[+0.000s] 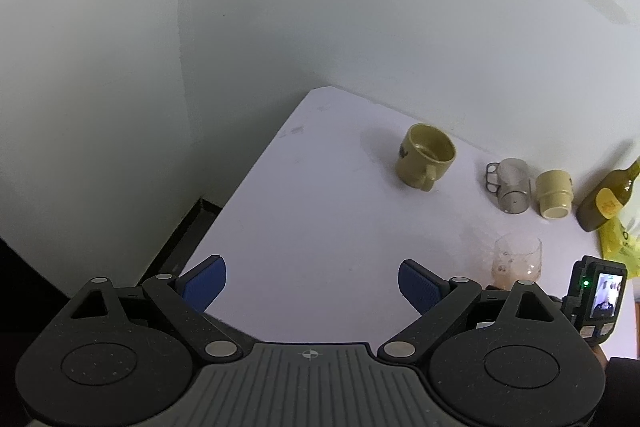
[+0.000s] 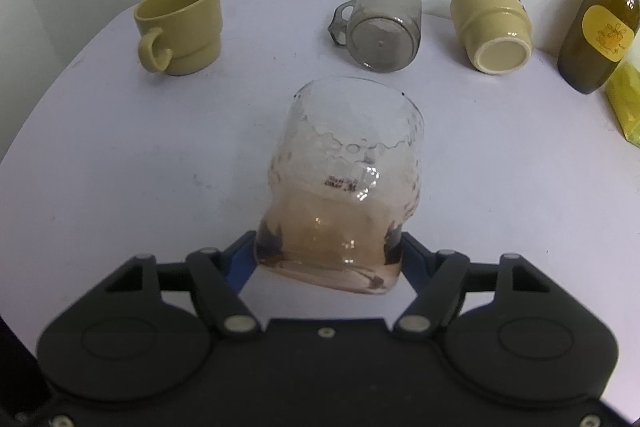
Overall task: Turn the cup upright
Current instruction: 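Move the right tool to the glass tumbler and close on it, then lift and rotate the glass tumbler with the right tool to turn it over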
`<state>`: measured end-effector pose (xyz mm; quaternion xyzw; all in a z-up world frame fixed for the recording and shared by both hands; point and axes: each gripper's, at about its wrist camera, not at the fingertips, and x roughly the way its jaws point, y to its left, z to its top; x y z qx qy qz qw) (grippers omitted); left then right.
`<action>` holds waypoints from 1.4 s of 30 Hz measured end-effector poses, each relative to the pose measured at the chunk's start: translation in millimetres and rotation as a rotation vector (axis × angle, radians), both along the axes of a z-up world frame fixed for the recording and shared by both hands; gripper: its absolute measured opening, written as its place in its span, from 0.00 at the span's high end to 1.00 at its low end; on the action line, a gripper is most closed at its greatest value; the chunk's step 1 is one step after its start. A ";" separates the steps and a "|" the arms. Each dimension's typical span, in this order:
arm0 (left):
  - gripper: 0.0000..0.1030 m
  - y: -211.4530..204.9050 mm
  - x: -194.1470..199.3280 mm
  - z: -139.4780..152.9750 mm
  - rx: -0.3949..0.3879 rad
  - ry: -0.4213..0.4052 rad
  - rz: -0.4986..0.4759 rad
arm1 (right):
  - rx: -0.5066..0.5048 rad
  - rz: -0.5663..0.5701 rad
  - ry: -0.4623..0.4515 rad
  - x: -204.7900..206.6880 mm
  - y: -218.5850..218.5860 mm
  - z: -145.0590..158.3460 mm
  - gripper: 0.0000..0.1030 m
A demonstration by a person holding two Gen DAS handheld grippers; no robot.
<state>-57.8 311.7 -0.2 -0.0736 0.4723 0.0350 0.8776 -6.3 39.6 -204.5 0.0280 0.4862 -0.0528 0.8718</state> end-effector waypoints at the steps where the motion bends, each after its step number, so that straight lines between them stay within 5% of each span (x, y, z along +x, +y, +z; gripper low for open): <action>1: 0.10 0.5 -3.0 2.6 -0.003 -0.006 -0.003 | -0.028 -0.014 -0.001 0.0 0.3 0.3 0.31; 11: 0.10 -6.0 1.5 7.1 -0.044 -0.032 -0.009 | -0.040 -0.055 0.071 -2.9 -5.3 33.2 0.31; 20: 0.10 -15.2 7.4 5.8 -0.070 -0.043 -0.006 | -0.018 0.021 0.111 17.9 -21.1 57.0 0.31; 25: 0.10 -22.9 11.8 6.6 -0.072 -0.048 0.005 | 0.048 0.083 0.152 39.5 -29.8 53.5 0.31; 42: 0.10 -62.6 29.3 7.4 -0.081 -0.063 -0.037 | 0.126 0.040 0.121 55.3 -60.2 48.7 0.31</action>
